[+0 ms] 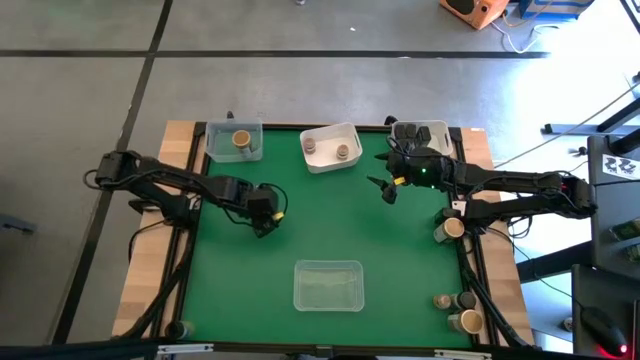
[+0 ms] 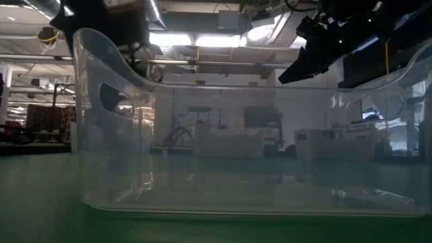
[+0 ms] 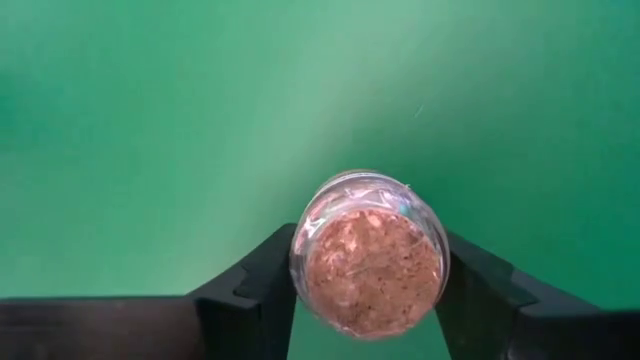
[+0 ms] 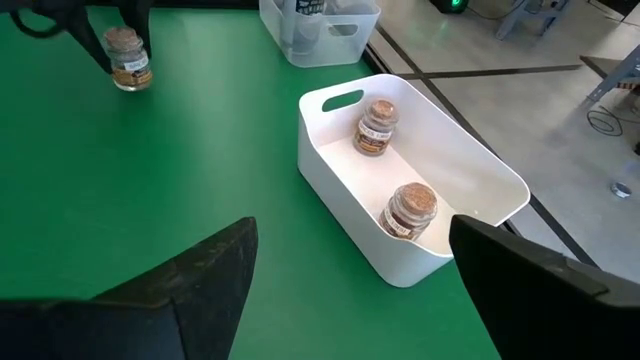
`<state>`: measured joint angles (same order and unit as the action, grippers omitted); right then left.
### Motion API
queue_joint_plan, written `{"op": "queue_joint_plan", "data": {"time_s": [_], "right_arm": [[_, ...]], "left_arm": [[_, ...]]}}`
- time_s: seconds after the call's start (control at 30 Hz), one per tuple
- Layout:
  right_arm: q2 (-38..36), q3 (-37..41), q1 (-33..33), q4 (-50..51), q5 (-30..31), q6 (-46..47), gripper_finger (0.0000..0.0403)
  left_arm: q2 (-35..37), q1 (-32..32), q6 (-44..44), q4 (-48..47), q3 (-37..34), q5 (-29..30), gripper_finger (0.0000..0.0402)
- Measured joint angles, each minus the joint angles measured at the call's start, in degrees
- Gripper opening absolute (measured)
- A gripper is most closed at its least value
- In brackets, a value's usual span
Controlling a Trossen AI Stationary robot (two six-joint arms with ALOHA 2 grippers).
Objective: Sort spices by type
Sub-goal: Put the brown seasoning bottle into the left white bin
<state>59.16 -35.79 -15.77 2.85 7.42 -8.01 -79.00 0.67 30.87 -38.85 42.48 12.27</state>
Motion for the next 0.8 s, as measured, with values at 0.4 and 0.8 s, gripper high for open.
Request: {"op": "queue_joint_plan", "data": {"time_s": [0.4, 0.8], "right_arm": [[0.0, 0.0, 0.0, 0.0, 0.0, 0.0, 0.0331], [0.0, 0.0, 0.0, 0.1, 0.0, 0.0, 0.0331]], "left_arm": [[0.0, -6.7, -13.0, -1.9, 18.0, 2.6, 0.0177], [-7.0, -16.3, -24.3, 3.0, 31.6, 4.9, 0.0180]]}}
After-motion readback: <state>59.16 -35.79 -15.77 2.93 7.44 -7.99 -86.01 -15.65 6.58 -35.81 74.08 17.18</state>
